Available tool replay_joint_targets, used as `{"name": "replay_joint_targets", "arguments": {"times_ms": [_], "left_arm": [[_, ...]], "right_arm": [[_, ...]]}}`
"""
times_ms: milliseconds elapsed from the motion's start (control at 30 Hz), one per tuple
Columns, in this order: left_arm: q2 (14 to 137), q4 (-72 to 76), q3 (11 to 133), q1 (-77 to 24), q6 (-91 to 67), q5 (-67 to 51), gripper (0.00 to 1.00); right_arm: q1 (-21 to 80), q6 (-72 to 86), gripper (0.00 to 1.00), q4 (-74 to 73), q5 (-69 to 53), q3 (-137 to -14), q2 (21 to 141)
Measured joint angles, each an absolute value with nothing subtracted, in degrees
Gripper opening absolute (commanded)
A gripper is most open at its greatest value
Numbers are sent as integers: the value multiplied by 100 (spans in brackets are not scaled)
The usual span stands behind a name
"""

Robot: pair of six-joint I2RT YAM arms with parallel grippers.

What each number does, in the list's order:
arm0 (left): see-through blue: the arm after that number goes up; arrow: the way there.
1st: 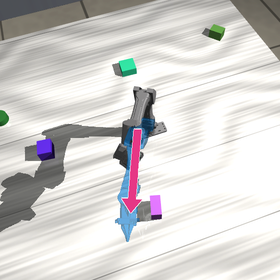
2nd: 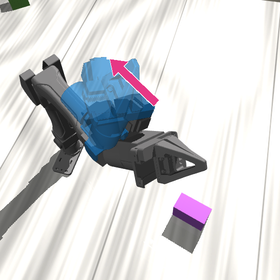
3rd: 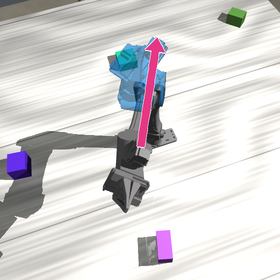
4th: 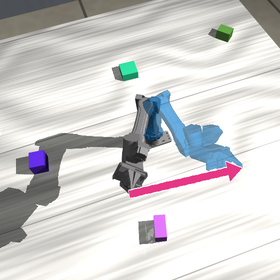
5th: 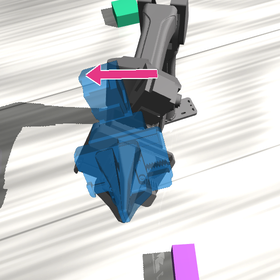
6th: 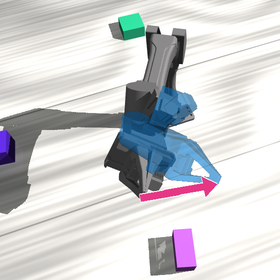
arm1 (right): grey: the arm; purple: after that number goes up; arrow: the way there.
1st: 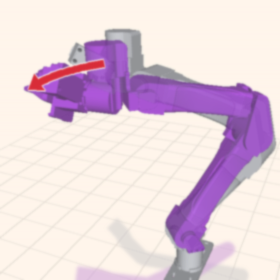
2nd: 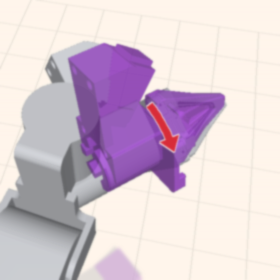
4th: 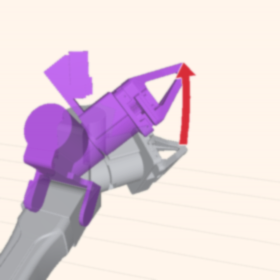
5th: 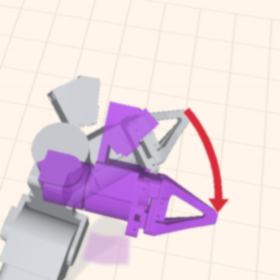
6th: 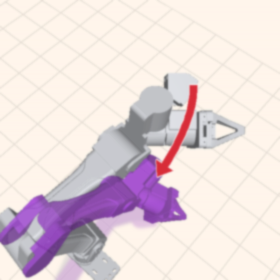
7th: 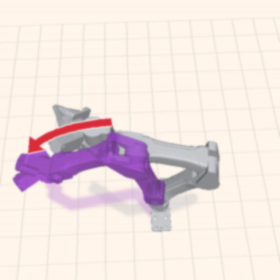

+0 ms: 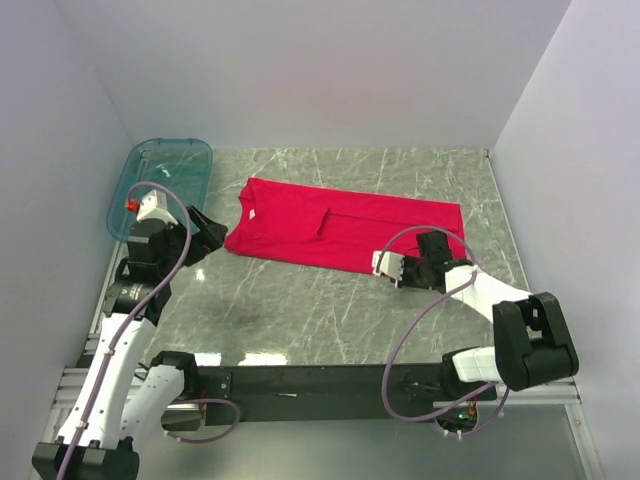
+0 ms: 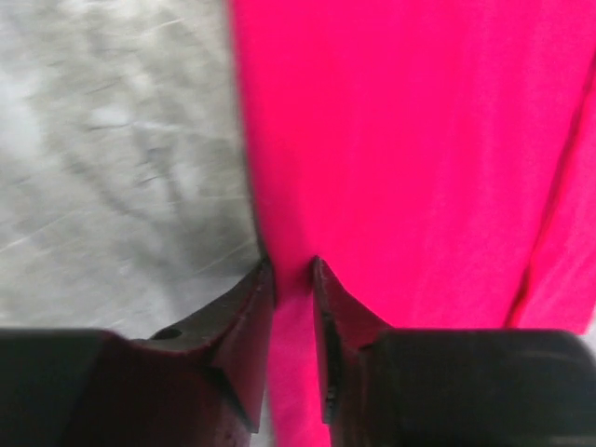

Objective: Fold and stack the t-shirts
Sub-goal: Fold the tshirt

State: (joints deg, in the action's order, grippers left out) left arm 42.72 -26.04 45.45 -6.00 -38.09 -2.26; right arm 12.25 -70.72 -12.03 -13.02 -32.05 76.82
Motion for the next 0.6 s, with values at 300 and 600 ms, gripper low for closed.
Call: {"name": "replay_joint_targets", "arguments": {"times_ms": [300,600], "left_arm": [[4252,-2311,3452,-596,-4442,-967,92],[4324,-1688,2694,-598,-5033,-1728,92]], "right_arm": [[1251,-7596,0,-2386,-1743,-2928,6582],[1378,-7303,41,-2650,-1728,-2665,5946]]}}
